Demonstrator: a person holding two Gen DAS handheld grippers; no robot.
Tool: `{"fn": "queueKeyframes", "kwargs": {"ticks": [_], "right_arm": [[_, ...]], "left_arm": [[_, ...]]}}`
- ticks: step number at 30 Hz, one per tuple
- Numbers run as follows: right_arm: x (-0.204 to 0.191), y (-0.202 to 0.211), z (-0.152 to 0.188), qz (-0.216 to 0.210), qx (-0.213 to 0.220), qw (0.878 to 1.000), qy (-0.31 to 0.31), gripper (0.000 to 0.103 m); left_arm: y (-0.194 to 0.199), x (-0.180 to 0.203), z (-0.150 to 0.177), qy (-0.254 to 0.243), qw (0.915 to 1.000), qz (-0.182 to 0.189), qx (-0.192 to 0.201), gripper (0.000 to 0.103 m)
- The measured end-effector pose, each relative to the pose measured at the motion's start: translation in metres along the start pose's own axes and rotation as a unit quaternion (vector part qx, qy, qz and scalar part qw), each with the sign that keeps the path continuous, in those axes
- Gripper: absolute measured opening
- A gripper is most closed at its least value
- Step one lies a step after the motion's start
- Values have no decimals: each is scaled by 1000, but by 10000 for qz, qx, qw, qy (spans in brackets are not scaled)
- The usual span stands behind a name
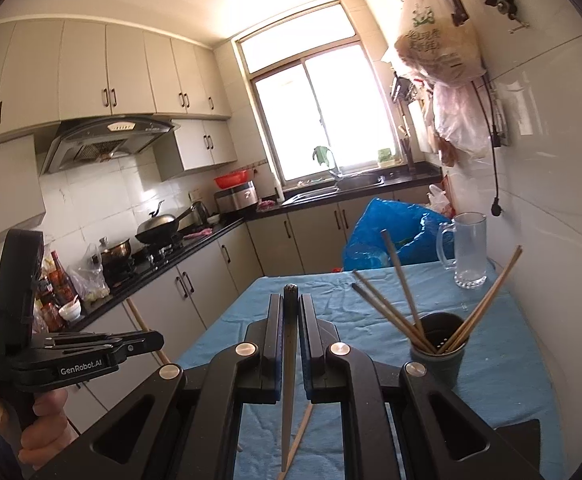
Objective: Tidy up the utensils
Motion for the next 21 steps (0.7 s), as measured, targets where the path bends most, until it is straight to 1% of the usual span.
{"fn": "queueKeyframes", "kwargs": {"ticks": [7,10,17,21], "right_arm": [[21,26,-5,214,285,9992,-172,8],[39,41,-9,369,451,9977,-339,8],[83,75,-21,681,715,9923,-752,8],[96,91,-31,828,868,9895,-800,8]], "left_arm": [[10,20,-6,-169,9998,108,86,6],[15,33,-10,-304,9993,186,132,6],[24,75,-30,-676,9963,500,173,6],[32,103,-45,-901,9932,681,277,6]]}}
Point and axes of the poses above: each gripper's, at about its wrist camera, not at the fingertips, and y roughly against the way its jaws point, x to its right, z to its underside, the point moved 2 cm from there along -y, roughly the way its jaws point, and after that the axes turned 11 degrees about -x, right-handed, at the moved point
